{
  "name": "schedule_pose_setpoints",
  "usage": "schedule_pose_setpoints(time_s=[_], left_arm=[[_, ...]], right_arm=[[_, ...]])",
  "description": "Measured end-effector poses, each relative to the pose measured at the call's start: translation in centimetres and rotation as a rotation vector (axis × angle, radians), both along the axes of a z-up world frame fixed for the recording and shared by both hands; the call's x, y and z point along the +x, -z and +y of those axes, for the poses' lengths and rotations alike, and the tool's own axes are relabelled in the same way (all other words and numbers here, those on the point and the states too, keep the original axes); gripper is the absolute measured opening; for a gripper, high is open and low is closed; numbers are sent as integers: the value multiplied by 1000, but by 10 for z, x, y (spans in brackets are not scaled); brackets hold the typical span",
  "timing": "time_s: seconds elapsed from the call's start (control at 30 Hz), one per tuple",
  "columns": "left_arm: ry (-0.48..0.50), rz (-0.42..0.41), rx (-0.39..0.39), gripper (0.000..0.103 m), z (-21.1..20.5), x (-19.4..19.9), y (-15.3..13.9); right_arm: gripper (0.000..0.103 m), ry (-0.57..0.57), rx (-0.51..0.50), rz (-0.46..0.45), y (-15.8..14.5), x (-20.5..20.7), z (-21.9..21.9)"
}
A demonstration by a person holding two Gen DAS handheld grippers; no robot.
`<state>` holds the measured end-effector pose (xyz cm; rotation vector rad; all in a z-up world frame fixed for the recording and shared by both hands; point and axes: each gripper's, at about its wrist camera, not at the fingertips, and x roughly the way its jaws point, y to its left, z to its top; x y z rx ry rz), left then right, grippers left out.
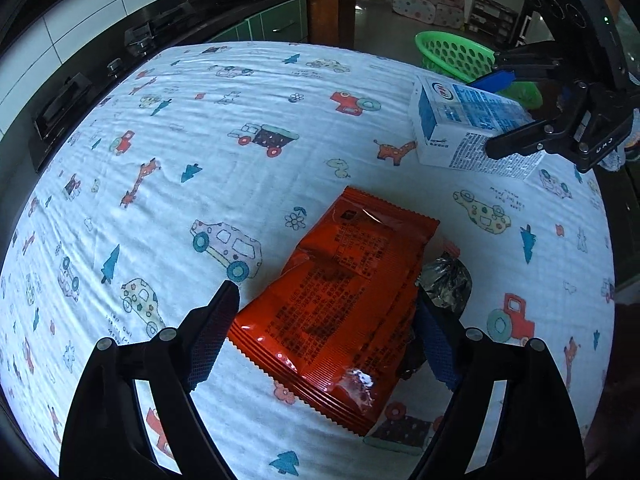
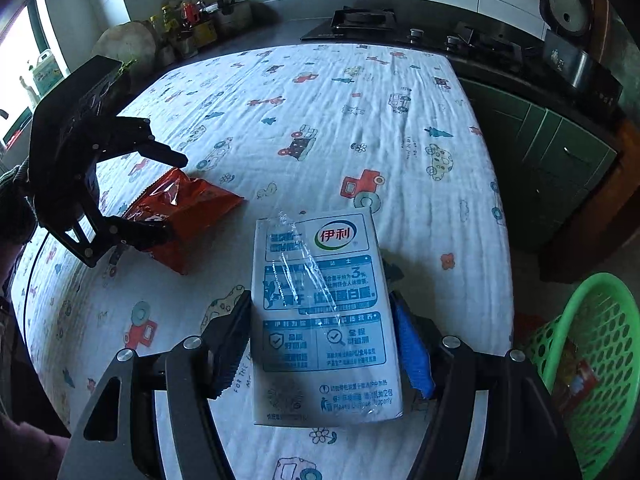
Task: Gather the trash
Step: 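Carry the carton and snack bag over the wastebasket and open both tools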
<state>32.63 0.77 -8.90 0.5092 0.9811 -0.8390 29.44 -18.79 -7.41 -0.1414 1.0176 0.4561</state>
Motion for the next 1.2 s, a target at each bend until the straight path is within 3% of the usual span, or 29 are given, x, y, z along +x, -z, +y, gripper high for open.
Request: schedule_pose_setpoints(time_s=[0.1,0.43,0.53,0.6,0.87,1.2], left_arm=[[-4,28,-29,82,3,6,-2],[9,31,-16,80,-3,3,3],[-29,42,-42,73,0,4,1],[-57,47,-50,72,3,2,0],[-158,31,-53,57,2,-17,-5],[-251,24,-133,56,-4,-42,-31]], right_arm=[[71,-1,6,-2,0,3,1],[73,-13,-14,43,15,15,5],[73,-14,-19,42,18,16,7],[64,-11,-23,33,16,15,9],[63,22,16,2,3,-2,3],[63,101,82,-56,-23,-39,-28]])
